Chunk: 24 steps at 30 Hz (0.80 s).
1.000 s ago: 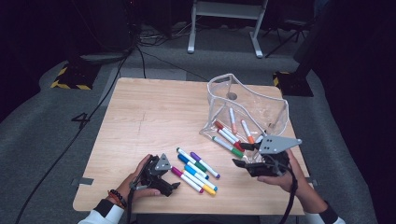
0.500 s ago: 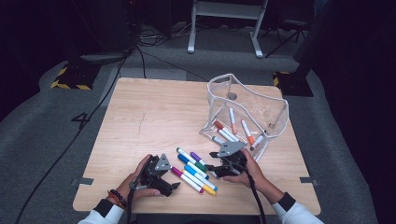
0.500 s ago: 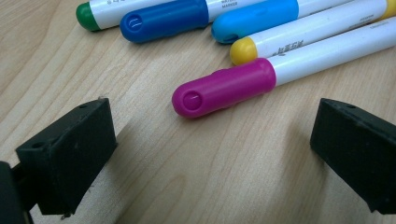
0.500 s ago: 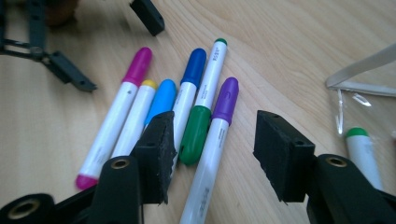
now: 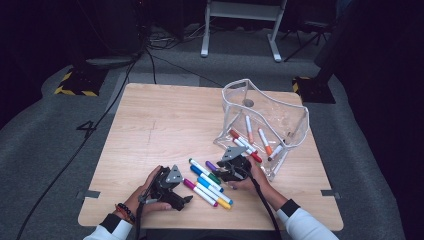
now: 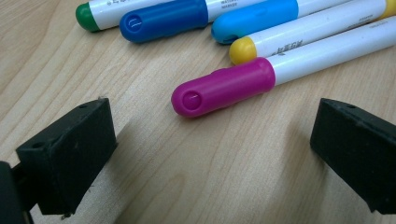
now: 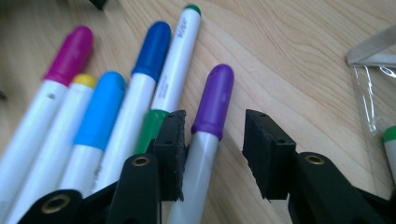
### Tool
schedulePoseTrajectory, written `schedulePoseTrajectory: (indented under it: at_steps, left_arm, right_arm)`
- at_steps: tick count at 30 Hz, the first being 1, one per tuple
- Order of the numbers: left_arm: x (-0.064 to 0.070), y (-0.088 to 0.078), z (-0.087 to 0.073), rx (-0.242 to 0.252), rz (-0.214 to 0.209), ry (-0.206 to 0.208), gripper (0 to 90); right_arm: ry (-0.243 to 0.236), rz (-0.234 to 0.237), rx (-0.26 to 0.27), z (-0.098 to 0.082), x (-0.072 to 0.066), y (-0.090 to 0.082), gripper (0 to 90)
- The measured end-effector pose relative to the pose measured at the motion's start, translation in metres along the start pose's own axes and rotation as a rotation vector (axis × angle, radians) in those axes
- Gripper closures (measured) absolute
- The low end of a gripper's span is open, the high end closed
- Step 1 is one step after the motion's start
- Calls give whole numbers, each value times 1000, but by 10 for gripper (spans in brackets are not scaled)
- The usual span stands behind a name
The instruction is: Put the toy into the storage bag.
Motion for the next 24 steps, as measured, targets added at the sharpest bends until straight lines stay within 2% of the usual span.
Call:
schedulePoseTrajectory:
  at_steps: [3, 6, 11, 12, 19, 24]
  left_arm:
    - [0, 0, 0, 0, 0, 0, 5]
    - [0, 0, 0, 1, 0, -1, 5]
    - [0, 0, 0, 2, 0, 2, 5]
    - [0, 0, 0, 2, -1, 3, 5]
    - [0, 0, 0, 2, -2, 4, 4]
    - [0, 0, 0, 2, -3, 4, 4]
  right_arm:
    - [14, 21, 14, -1, 2, 3, 632]
    - [15, 34, 31, -2, 3, 2, 742]
    - [-26, 3, 18, -2, 1, 0, 748]
    - [-27, 11, 21, -1, -1, -3, 749]
    - [-49, 33, 102, 22, -13, -45, 749]
    - [-54, 15, 170, 42, -14, -83, 749]
Point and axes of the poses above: each handheld gripper's, and its own axes: y roughly forward along the jaws, z roughly out of its top, x roughly to its right, the point moved 7 cm from there along y, roughly forward along the jaws, and after that the axes turned 13 degrees about y, right-handed, at the moved point
